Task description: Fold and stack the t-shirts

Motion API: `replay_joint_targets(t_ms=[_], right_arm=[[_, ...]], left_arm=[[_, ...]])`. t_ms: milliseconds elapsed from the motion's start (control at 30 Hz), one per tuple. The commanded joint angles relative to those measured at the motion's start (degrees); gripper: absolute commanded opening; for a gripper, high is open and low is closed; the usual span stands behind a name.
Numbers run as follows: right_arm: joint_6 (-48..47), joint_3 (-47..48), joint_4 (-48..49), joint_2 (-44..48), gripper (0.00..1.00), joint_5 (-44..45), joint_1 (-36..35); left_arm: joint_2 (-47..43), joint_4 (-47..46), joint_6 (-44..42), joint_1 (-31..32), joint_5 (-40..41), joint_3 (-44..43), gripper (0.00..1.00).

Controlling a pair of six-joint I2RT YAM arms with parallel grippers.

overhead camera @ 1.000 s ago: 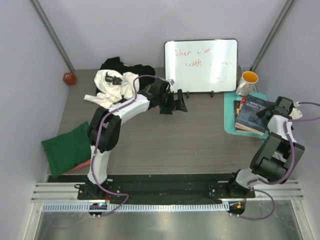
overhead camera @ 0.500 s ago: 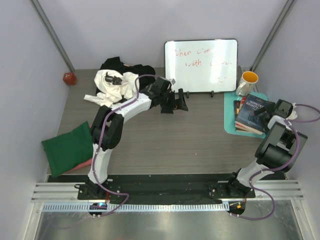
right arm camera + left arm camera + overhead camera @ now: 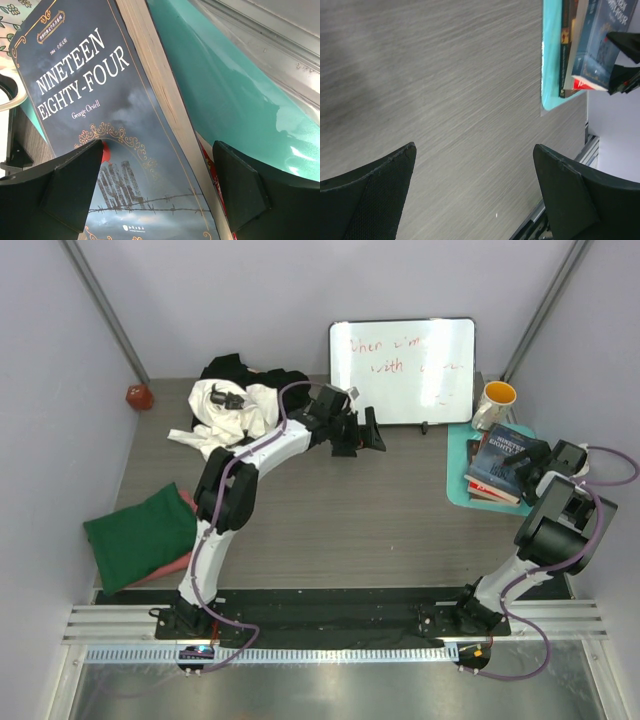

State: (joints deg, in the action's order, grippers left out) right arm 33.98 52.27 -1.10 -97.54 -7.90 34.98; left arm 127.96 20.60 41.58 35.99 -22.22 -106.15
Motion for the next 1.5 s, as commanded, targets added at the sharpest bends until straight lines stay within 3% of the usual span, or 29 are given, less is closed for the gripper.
replay_joint_targets(t_ms=[0,133,433,467,533,633,667,767,800,1100,1233,1467], right_arm=[[-1.8,-2.1,-9.9,-2.1,0.96,-0.8,-2.0],[-2.1,-2.3,-11.6,-0.6,0.95,0.5,-3.1],[-2.7,-4.8,-13.6,1.6,0.74,1.7,-6.2],[-2.9,-5.2,-13.5,2.6,0.65,1.8,-6.7],[-3.0,-6.5,-13.6,3.5,0.61,2.5,-7.1],[-3.0,-7.5,-13.7,5.0,0.39,3.1,-7.5],[-3.0,-7.6,-13.7,5.2,0.25,3.2,-7.5],[-2.8,-8.8,-13.9,6.7,0.05,3.2,-7.5],[-2.7,-9.2,-13.9,7.8,0.03,3.3,-7.5],[-2.3,-14.8,-14.4,17.3,0.01,-1.7,-9.5],[-2.8,-15.9,-16.5,20.3,0.01,-4.7,-13.8],[-3.9,-19.7,-14.4,22.5,0.01,-12.9,-19.7]], left_arm=[[4.6,-1.1,1.0,0.2,-3.5,-7.2,1.0],[9.9,-1.0,1.7,1.5,-5.7,-14.7,1.0],[11.2,-1.3,1.9,4.7,-6.3,-16.1,1.0],[10.9,-1.4,2.0,4.8,-6.2,-15.8,1.0],[10.4,-1.4,1.8,4.7,-5.9,-15.1,1.0],[9.0,-1.7,1.5,4.8,-5.6,-13.3,1.0],[8.2,-2.0,1.4,4.7,-5.6,-12.9,1.0],[7.2,-2.1,0.8,4.7,-5.1,-11.2,1.0],[6.9,-2.1,0.7,4.7,-4.9,-10.7,1.0],[5.2,-1.5,0.4,4.5,-3.5,-8.6,1.0],[3.9,-1.4,0.1,3.6,-3.0,-6.5,1.0],[-1.4,-1.2,-1.0,1.1,-1.4,2.7,1.0]])
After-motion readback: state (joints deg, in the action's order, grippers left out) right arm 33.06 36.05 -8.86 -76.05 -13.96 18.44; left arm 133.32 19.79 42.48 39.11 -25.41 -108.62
